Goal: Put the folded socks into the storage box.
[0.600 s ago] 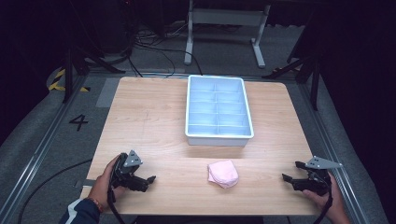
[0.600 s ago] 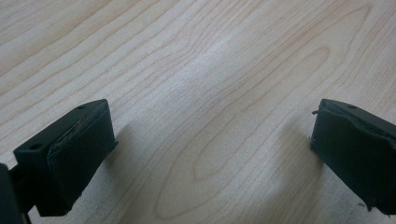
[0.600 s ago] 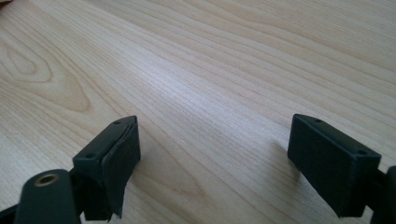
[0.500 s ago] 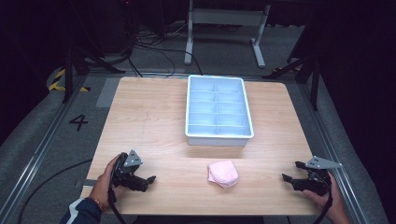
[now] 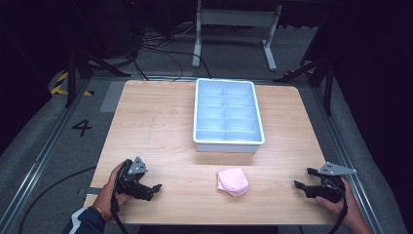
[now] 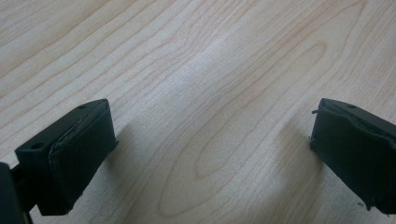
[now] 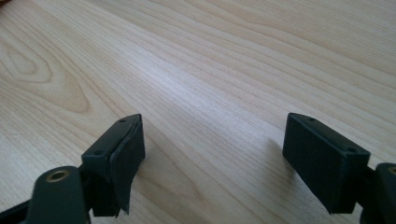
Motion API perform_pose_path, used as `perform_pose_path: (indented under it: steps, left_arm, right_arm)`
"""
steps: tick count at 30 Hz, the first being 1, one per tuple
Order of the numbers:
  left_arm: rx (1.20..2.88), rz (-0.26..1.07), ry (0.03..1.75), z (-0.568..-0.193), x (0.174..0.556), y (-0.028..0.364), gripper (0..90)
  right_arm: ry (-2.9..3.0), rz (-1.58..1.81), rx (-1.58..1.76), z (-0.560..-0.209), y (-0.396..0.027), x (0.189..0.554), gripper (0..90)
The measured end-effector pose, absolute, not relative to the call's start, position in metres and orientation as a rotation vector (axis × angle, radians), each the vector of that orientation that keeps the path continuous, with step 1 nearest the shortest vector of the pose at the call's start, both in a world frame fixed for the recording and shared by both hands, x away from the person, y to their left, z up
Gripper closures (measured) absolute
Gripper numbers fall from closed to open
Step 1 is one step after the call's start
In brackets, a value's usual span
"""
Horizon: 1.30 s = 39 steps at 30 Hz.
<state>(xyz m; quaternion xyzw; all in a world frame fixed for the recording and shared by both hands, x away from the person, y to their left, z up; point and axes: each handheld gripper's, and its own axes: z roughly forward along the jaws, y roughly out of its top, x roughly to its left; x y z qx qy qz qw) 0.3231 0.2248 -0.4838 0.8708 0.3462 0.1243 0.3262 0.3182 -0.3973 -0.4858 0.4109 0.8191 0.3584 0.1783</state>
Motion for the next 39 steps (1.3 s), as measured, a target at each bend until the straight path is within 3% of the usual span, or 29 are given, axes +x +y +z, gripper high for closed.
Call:
perform_pose_path:
  steps: [9,23,39]
  left_arm:
    - [2.281,0.326,0.908,-0.484,0.323,0.225,0.2]
    - [2.284,0.336,0.909,-0.483,0.322,0.225,0.4]
    - [2.277,0.328,0.916,-0.484,0.322,0.225,0.4]
  right_arm:
    - [2.339,0.983,1.179,-0.484,-0.395,0.324,17.6]
    - [2.356,1.099,1.083,-0.468,-0.378,0.331,24.8]
    - [2.483,1.171,0.814,-0.441,-0.312,0.338,33.7]
